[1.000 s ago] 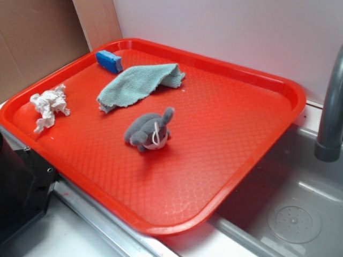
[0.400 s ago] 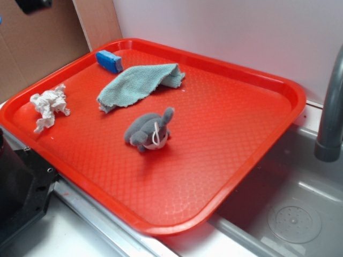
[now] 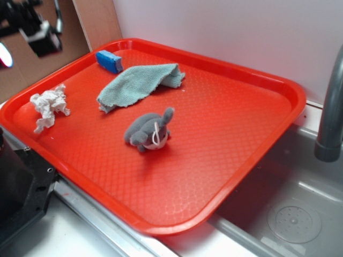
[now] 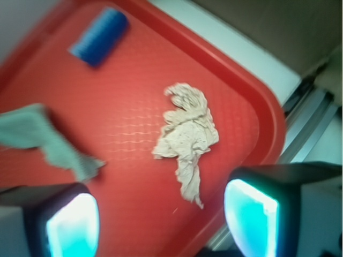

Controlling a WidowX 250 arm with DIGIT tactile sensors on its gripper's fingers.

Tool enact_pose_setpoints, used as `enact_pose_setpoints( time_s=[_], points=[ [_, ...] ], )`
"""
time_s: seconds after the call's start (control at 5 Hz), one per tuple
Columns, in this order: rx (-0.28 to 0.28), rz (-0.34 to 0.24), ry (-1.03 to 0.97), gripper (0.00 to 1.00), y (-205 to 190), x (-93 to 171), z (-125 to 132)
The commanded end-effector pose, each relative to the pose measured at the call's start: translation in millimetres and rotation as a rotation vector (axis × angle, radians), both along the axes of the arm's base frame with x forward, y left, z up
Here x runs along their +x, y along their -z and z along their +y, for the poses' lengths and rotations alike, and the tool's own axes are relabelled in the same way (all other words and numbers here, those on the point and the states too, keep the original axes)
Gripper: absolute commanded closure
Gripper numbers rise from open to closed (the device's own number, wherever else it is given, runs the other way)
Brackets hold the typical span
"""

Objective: Grab the white paper.

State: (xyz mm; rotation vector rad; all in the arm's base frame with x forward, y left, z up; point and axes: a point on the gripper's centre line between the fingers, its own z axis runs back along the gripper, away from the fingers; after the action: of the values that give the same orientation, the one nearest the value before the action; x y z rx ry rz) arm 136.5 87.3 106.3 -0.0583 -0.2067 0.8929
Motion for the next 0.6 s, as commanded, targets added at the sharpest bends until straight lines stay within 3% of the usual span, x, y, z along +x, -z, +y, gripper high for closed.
enact_pose_setpoints(
  time_s=[0.0,0.2,0.4],
  points=[
    [0.092,0.040,-0.106,0.00,51.1,2.4,22.2],
    [0.141,0.067,-0.132,0.00,72.0,9.4,29.5],
    [0.156,0.078,-0.135,0.00,85.5,13.0,29.7]
  ],
)
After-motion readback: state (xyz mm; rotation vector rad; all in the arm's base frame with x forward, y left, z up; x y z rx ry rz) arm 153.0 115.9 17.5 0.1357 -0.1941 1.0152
